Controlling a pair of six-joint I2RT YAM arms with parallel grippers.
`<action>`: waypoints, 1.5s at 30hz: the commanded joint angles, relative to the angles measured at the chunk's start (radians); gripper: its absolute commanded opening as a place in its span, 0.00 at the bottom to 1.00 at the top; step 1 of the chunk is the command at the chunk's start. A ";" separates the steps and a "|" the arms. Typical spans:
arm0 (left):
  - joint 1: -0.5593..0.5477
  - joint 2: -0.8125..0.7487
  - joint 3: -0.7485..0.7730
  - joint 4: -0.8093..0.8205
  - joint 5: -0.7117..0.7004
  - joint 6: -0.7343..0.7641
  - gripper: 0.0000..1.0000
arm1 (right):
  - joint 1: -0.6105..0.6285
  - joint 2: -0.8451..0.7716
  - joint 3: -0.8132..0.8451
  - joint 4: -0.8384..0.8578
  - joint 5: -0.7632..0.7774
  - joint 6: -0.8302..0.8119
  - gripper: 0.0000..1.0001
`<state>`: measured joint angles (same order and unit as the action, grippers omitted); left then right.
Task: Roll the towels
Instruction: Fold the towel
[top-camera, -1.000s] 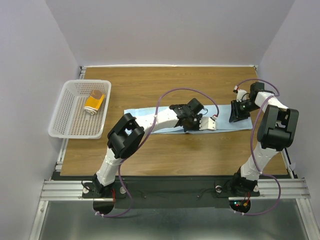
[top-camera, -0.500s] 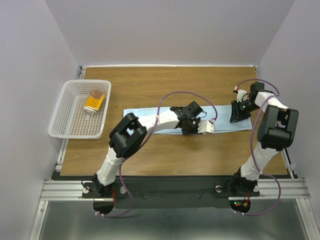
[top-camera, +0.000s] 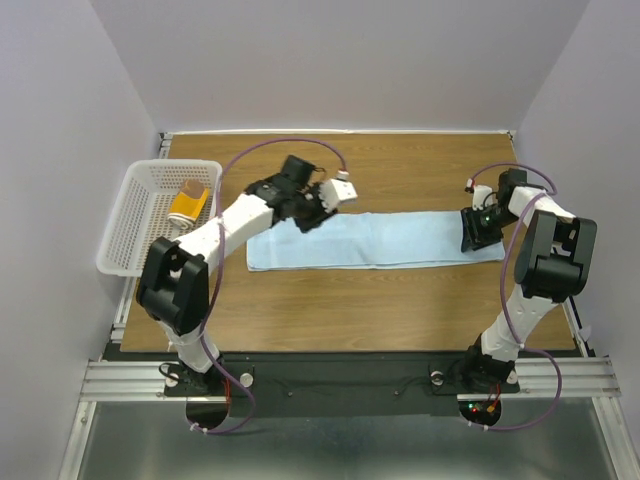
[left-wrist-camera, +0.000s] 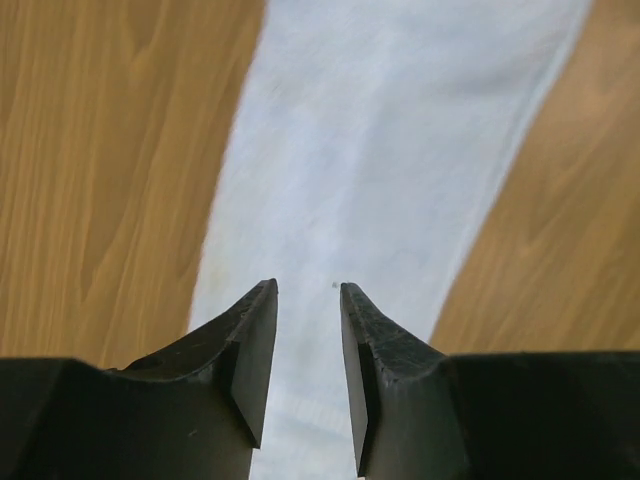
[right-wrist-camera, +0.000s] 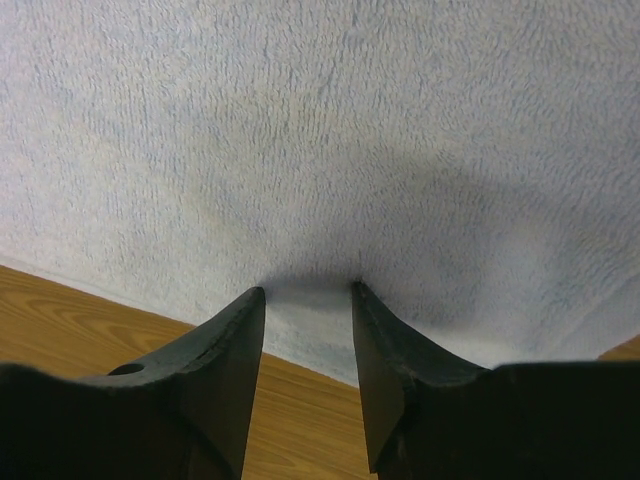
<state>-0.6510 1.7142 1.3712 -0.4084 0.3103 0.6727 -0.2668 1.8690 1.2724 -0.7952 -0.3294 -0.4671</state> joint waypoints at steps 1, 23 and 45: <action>0.145 -0.033 -0.111 -0.007 -0.013 -0.027 0.41 | -0.005 -0.027 0.018 0.004 -0.005 -0.005 0.46; 0.375 -0.045 -0.374 0.030 -0.079 0.047 0.33 | -0.006 -0.030 0.082 -0.009 0.072 -0.005 0.45; 0.280 -0.197 -0.248 -0.041 0.003 -0.013 0.65 | -0.206 0.062 0.219 -0.021 0.052 0.154 0.55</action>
<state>-0.3649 1.5749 1.1027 -0.4316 0.2947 0.6655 -0.4774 1.9041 1.4761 -0.8124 -0.2932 -0.3195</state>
